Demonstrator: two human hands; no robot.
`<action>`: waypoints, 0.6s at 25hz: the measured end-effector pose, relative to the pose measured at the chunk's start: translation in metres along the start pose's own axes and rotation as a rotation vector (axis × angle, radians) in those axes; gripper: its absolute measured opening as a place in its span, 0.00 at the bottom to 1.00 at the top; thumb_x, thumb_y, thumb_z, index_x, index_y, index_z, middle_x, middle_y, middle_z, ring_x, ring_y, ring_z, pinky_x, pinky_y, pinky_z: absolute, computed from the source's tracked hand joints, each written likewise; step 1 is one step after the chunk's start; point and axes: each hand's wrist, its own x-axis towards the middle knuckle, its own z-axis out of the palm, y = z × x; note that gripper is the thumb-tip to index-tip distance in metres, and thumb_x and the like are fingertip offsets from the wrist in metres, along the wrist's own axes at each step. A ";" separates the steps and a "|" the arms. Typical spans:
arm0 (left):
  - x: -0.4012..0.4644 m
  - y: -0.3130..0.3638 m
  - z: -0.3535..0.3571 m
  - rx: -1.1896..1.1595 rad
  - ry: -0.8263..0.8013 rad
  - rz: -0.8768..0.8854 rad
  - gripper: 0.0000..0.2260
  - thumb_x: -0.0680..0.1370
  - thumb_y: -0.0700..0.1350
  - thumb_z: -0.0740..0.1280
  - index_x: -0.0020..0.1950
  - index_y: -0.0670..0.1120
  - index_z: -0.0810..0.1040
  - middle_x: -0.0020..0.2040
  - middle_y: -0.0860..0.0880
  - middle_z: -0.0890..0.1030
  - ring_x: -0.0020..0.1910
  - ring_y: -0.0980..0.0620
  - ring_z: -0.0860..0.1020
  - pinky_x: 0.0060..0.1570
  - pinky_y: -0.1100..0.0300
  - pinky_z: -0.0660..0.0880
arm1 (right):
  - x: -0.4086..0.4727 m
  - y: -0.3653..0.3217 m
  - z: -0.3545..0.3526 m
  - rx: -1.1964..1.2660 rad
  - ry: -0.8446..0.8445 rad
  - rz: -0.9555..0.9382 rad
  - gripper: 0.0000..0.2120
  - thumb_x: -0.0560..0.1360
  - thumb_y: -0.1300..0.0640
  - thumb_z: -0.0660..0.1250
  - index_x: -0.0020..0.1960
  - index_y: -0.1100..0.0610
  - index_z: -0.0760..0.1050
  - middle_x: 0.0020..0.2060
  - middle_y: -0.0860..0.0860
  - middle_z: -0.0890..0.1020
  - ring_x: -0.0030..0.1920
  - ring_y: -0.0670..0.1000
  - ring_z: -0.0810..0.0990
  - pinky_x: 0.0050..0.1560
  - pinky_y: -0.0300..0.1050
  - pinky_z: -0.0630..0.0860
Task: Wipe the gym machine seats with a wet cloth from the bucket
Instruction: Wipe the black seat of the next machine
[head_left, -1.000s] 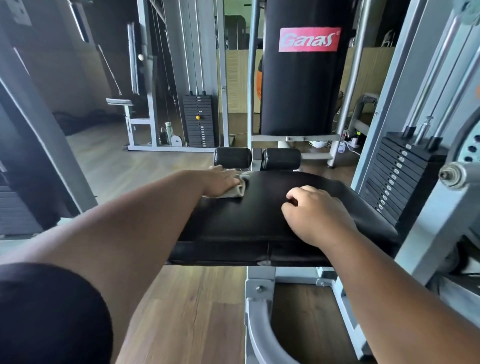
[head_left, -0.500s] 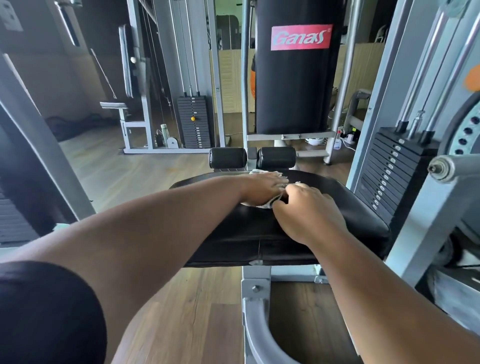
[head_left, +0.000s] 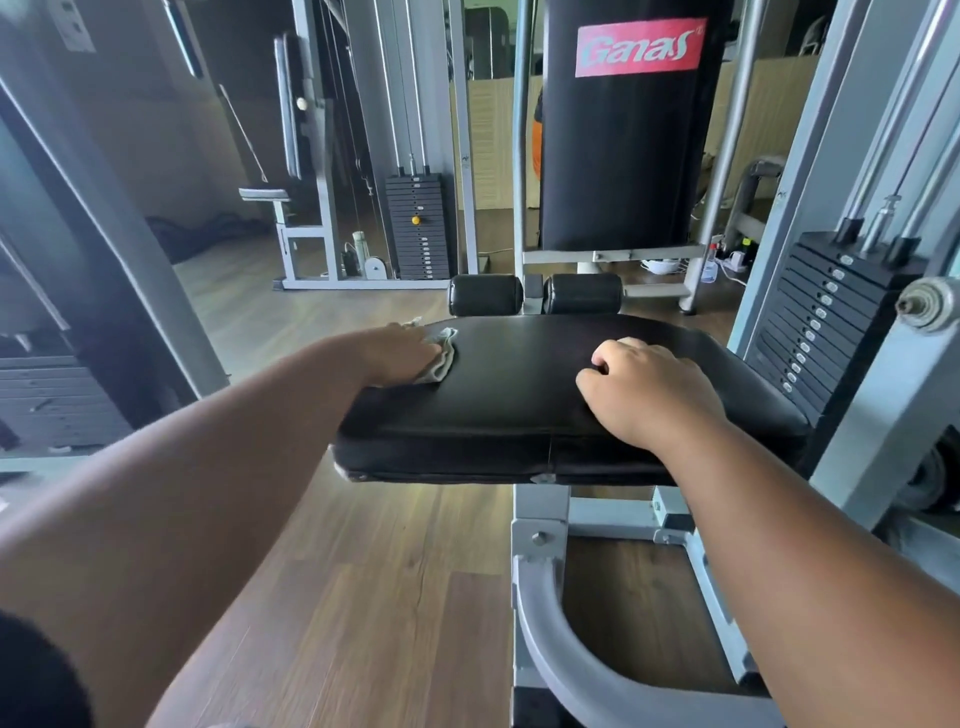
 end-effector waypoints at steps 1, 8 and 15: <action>-0.013 -0.007 0.004 -0.045 0.024 -0.054 0.24 0.82 0.57 0.50 0.70 0.45 0.70 0.71 0.37 0.70 0.66 0.39 0.70 0.65 0.49 0.66 | 0.000 0.000 0.000 -0.001 -0.005 0.000 0.21 0.79 0.47 0.51 0.67 0.50 0.72 0.66 0.48 0.75 0.62 0.54 0.71 0.53 0.49 0.62; -0.096 -0.013 0.029 -0.568 0.335 -0.277 0.19 0.81 0.50 0.62 0.72 0.50 0.69 0.56 0.45 0.77 0.47 0.43 0.76 0.42 0.53 0.72 | 0.000 -0.006 0.000 -0.025 -0.011 0.004 0.21 0.79 0.47 0.51 0.67 0.52 0.71 0.66 0.51 0.74 0.63 0.56 0.71 0.56 0.52 0.64; -0.157 0.015 0.092 -0.326 0.639 -0.132 0.36 0.75 0.67 0.61 0.79 0.55 0.56 0.74 0.44 0.61 0.72 0.41 0.61 0.70 0.43 0.63 | 0.001 -0.006 0.003 -0.042 0.036 0.008 0.18 0.79 0.48 0.52 0.62 0.51 0.74 0.63 0.50 0.76 0.60 0.56 0.72 0.52 0.49 0.63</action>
